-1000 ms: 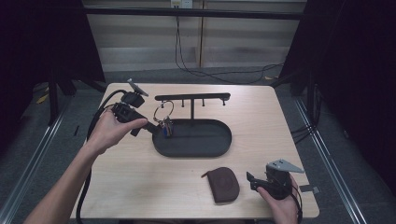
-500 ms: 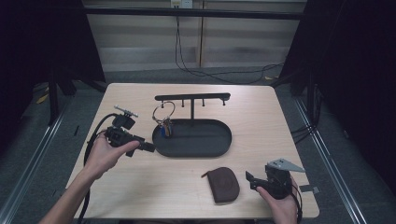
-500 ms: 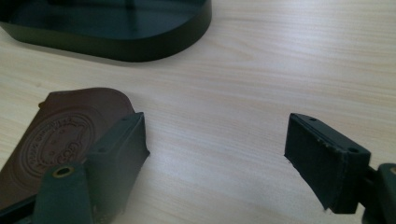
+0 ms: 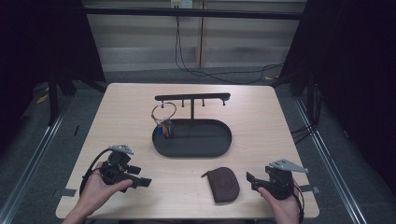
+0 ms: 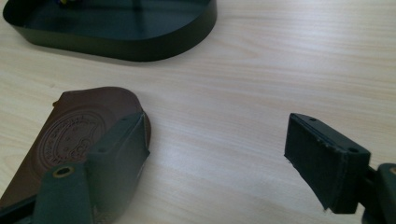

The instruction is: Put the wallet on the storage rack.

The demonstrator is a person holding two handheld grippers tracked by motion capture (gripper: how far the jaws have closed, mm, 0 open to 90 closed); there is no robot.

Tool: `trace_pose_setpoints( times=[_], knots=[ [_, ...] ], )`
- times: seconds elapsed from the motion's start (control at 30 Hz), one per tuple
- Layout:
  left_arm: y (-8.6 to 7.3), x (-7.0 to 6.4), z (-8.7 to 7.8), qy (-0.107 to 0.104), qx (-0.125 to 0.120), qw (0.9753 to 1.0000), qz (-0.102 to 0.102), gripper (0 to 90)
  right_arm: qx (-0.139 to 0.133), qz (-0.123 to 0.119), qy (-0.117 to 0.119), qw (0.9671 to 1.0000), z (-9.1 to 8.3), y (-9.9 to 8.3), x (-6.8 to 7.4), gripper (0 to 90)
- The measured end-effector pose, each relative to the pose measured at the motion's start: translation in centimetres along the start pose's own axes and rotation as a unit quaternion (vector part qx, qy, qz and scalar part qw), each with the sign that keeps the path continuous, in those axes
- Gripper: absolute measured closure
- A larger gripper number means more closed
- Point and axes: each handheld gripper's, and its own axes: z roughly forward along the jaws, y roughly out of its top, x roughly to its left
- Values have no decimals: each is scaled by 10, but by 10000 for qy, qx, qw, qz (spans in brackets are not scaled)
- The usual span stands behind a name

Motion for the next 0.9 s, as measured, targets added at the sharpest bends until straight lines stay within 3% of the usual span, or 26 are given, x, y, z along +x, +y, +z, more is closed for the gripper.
trace_pose_setpoints(
  times=[0.17, 0.3, 0.4, 0.5, 0.6, 0.67, 0.7, 0.73, 0.83, 0.9],
  knots=[
    [-13, -6, 7, -46, 108, 9998, 155, 263, 108, 0, 106, 9999, 2, 1, 2, 217],
    [-25, -17, 9, -49, 123, 9991, 398, 264, 260, 197, 398, 9987, 0, 10, 2, 229],
    [-29, -19, 12, -23, 144, 9991, 411, 268, 471, 225, 618, 9967, 2, 15, 3, 224],
    [-34, -20, 17, 33, 181, 9989, 442, 255, 578, 261, 692, 9956, 4, 17, 4, 216],
    [-36, -21, 17, 26, 239, 9983, 527, 253, 784, 355, 790, 9932, 8, 20, 5, 216],
    [-38, -23, 17, -36, 189, 9981, 583, 255, 964, 455, 1040, 9888, 12, 23, 4, 224],
    [-38, -23, 17, -36, 189, 9981, 583, 256, 964, 455, 1040, 9888, 12, 23, 4, 224],
    [-38, -23, 16, -29, 206, 9977, 652, 259, 1052, 486, 1220, 9857, 14, 27, 4, 225],
    [-41, -20, 16, 20, 171, 9974, 702, 259, 1115, 497, 1241, 9847, 15, 30, 5, 225],
    [-44, -15, 17, 43, 80, 9980, 627, 250, 1247, 454, 1197, 9839, 19, 35, 5, 201]
  ],
)
